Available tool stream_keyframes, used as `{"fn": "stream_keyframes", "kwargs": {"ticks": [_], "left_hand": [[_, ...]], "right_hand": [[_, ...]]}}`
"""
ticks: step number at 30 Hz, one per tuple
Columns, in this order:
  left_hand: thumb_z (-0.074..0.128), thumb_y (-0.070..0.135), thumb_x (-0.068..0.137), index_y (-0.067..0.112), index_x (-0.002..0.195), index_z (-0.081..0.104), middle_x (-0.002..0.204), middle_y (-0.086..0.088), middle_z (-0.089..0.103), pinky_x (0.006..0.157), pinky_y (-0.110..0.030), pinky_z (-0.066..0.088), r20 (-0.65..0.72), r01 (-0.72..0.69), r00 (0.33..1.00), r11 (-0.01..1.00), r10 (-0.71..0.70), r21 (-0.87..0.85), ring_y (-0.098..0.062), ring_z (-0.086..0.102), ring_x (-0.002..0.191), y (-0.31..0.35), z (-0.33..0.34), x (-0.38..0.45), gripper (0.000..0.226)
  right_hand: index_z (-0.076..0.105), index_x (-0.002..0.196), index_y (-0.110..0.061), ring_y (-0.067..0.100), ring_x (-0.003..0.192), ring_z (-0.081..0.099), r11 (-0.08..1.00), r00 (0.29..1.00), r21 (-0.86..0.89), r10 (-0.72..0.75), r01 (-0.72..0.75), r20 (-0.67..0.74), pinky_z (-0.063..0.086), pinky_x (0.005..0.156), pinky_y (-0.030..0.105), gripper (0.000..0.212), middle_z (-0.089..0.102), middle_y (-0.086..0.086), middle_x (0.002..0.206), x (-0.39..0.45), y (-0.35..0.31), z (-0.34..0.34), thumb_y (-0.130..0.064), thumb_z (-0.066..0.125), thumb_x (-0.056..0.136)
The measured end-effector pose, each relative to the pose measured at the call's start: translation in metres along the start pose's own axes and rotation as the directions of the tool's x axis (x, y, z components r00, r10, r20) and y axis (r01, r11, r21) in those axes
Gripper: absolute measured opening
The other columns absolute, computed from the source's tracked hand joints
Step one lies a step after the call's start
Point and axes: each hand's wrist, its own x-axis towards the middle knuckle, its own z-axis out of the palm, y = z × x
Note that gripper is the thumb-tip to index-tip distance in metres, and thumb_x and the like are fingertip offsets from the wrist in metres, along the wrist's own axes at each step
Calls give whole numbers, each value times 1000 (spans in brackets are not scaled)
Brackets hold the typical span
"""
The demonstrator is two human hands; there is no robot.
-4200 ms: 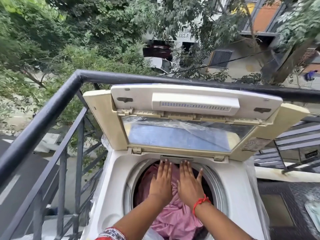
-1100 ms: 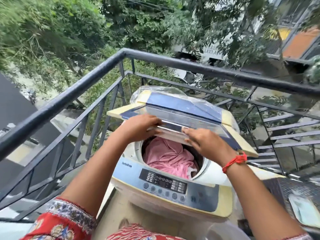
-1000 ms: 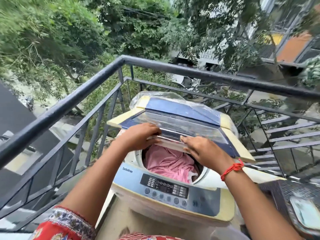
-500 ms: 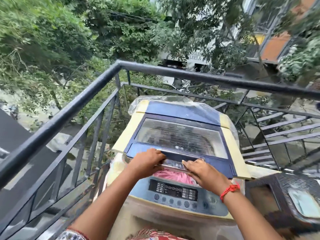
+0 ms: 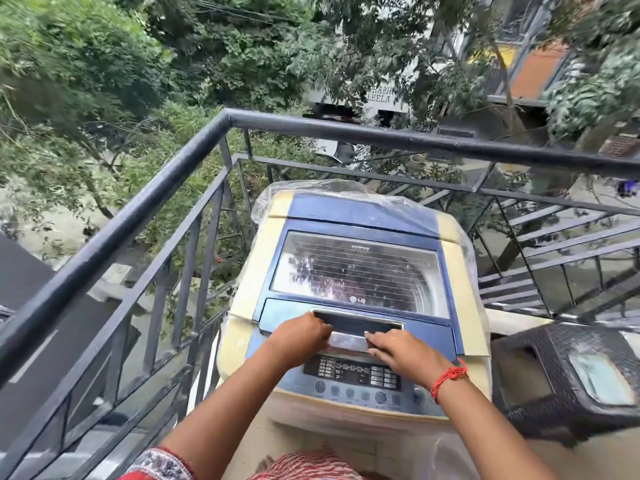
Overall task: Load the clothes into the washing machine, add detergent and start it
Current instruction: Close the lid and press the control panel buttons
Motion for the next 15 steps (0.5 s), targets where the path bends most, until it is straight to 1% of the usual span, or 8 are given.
{"fn": "stream_keyframes", "kwargs": {"ticks": [3, 5, 7, 10, 11, 12, 14, 15], "left_hand": [[51, 23, 92, 13, 92, 59, 101, -12, 63, 70, -41, 48, 25, 70, 997, 998, -69, -11, -34, 61, 96, 3, 8, 1, 13], [52, 22, 91, 13, 91, 60, 100, -13, 63, 70, -40, 47, 28, 101, 995, 994, -100, -36, -34, 62, 94, 4, 11, 2, 13], [54, 22, 90, 12, 89, 61, 99, -15, 64, 72, -40, 48, 52, 130, 991, 989, -126, -78, -35, 62, 93, 4, 12, 4, 13], [60, 20, 87, 9, 88, 65, 98, -17, 66, 75, -39, 48, 99, 162, 984, 979, -151, -121, -34, 62, 96, 2, 11, 12, 13], [62, 20, 85, 9, 88, 67, 98, -17, 67, 76, -37, 48, 111, 184, 979, 974, -170, -130, -34, 62, 96, 2, 10, 16, 12], [64, 19, 83, 11, 90, 69, 98, -16, 68, 76, -36, 49, 115, 213, 974, 967, -198, -142, -34, 63, 96, 3, 8, 19, 12], [70, 18, 77, 17, 96, 74, 97, -13, 70, 78, -34, 51, 111, 281, 958, 945, -265, -170, -32, 66, 94, 5, 6, 25, 19], [72, 18, 74, 19, 97, 75, 97, -11, 71, 78, -34, 53, 106, 310, 950, 933, -294, -182, -30, 67, 92, 5, 6, 29, 24]], "right_hand": [[50, 137, -20, 24, 113, 58, 994, 997, 80, 74, -74, -3, 45, 93, 34, 37, 64, 5, 124, -2, -3, 11, -22, 42, 101], [54, 134, -19, 25, 110, 59, 986, 993, 129, 112, -107, -31, 44, 90, 31, 37, 65, 8, 120, -3, -5, 12, -15, 42, 99], [57, 131, -17, 25, 107, 60, 979, 990, 158, 136, -128, -42, 44, 86, 30, 35, 66, 9, 116, -3, -4, 13, -15, 41, 100], [60, 127, -18, 25, 111, 60, 969, 988, 205, 150, -141, -28, 46, 90, 30, 33, 67, 8, 118, -4, -4, 12, -16, 42, 99], [61, 128, -20, 22, 114, 60, 958, 984, 232, 175, -165, -21, 46, 91, 27, 34, 67, 5, 122, -5, -2, 12, -16, 44, 99], [61, 128, -23, 18, 116, 59, 945, 978, 265, 206, -195, -16, 45, 89, 20, 34, 66, 0, 124, -6, 0, 11, -17, 45, 99], [65, 124, -25, 10, 112, 60, 921, 966, 307, 259, -241, -20, 37, 75, 2, 30, 67, -7, 120, -8, 5, 4, -20, 50, 98], [67, 120, -25, 8, 108, 62, 906, 959, 334, 284, -261, -22, 35, 71, -1, 28, 69, -8, 116, -9, 9, -1, -20, 52, 97]]}}
